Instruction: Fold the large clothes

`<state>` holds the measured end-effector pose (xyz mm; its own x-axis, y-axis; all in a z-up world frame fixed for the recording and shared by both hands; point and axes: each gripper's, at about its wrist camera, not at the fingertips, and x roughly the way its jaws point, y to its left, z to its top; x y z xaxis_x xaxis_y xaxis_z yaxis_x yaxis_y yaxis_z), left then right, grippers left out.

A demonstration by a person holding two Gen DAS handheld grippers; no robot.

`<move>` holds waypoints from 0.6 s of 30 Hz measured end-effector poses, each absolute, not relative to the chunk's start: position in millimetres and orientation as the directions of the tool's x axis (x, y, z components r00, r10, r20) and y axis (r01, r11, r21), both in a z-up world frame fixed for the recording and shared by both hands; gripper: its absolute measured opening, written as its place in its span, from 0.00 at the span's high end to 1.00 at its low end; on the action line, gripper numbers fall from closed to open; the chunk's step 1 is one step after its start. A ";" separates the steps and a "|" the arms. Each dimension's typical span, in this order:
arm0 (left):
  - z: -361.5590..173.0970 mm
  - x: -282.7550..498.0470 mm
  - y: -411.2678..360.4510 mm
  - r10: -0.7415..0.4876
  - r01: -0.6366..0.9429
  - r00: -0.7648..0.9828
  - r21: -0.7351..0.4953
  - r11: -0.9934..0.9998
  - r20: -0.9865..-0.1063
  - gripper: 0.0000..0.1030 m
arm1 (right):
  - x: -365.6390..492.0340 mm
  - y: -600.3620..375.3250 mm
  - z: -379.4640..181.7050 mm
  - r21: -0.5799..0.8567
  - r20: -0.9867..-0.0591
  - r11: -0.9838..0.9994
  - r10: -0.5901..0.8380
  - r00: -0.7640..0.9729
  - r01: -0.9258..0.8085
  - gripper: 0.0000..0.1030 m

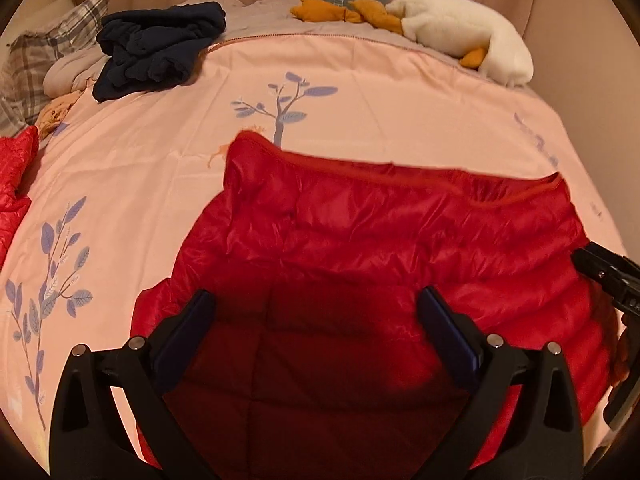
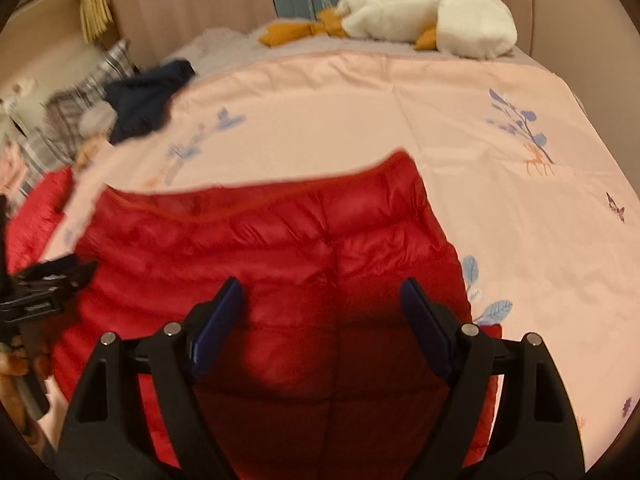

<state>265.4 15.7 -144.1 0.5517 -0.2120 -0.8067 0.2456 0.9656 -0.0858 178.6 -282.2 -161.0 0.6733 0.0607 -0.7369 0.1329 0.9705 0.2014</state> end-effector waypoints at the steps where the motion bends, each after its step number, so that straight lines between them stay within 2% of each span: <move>1: -146.9 265.8 15.8 -0.209 0.249 0.547 -0.081 0.965 -0.810 0.01 | 179.1 -281.2 -165.3 0.206 -0.742 0.969 0.064 0.668 0.136 0.20; 12: -150.8 261.2 7.5 -0.173 0.239 0.552 -0.044 0.970 -0.816 0.01 | 179.1 -283.6 -180.9 0.243 -0.743 0.958 0.083 0.664 0.153 0.18; 18: -126.3 229.0 5.0 -0.165 0.244 0.611 -0.014 0.970 -0.774 0.01 | 146.0 -278.0 -152.5 0.269 -0.673 0.951 0.075 0.736 0.150 0.18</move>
